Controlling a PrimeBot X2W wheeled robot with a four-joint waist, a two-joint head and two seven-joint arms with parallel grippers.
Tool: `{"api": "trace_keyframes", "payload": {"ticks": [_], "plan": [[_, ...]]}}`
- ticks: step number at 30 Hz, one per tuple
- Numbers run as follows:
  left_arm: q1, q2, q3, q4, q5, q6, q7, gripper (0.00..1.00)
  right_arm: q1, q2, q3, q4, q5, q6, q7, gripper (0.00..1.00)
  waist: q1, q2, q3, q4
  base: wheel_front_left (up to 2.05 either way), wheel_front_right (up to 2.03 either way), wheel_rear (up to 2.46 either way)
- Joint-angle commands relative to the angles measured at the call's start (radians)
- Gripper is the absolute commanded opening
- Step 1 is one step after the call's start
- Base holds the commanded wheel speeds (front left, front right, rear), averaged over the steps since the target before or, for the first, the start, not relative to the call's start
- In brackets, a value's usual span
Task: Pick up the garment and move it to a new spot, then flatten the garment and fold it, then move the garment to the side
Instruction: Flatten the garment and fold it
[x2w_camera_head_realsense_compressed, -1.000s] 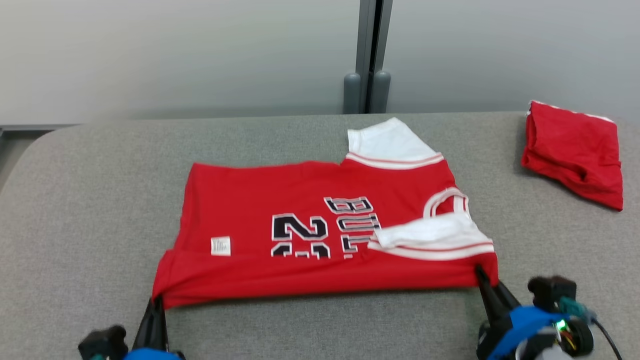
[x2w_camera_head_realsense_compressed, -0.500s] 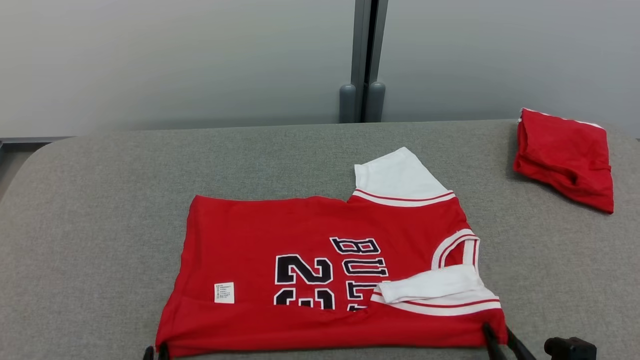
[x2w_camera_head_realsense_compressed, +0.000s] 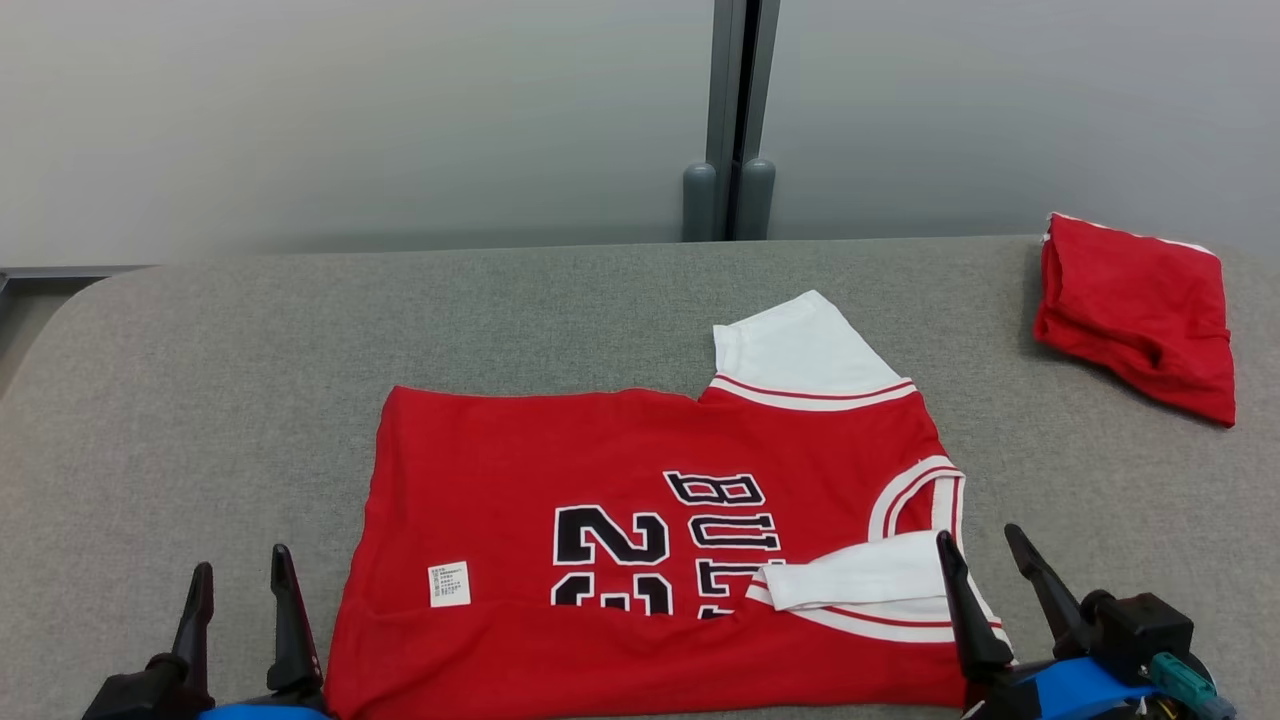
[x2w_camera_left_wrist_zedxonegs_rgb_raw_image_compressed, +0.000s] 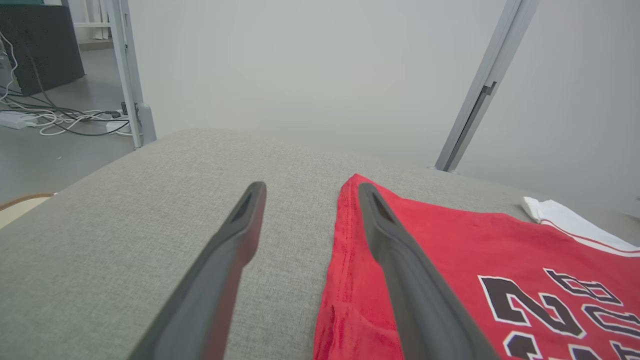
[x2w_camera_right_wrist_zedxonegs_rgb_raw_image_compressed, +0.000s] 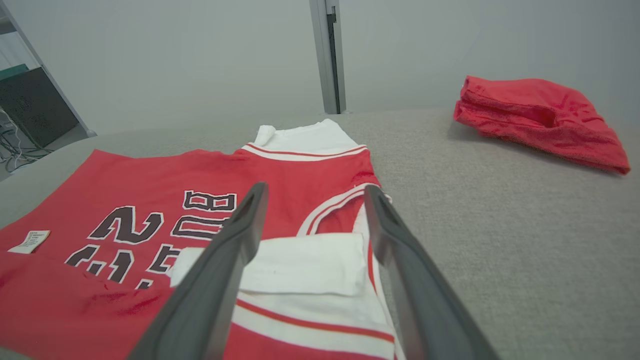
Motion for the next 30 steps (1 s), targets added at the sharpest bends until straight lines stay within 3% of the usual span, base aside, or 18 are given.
{"api": "trace_keyframes", "payload": {"ticks": [1,22,30], "plan": [[-0.028,0.0,0.008,-0.011,0.018,-0.006,-0.002,1.0,-0.021,0.008,-0.005,-0.003,-0.004,0.0,-0.01,1.0,0.0,0.0001,0.003,0.001,0.0,0.0,0.0],[-0.039,-0.001,0.007,0.033,0.1,-0.025,-0.002,1.0,0.013,0.046,-0.043,-0.012,-0.018,0.0,-0.018,1.0,0.0,0.0001,-0.013,0.013,0.0,0.0,0.0],[-0.233,0.056,-0.011,0.104,0.101,-0.033,-0.002,1.0,-0.186,0.044,0.032,0.066,-0.087,0.0,-0.017,1.0,0.0,0.0001,0.037,0.009,0.0,0.0,0.0]]}}
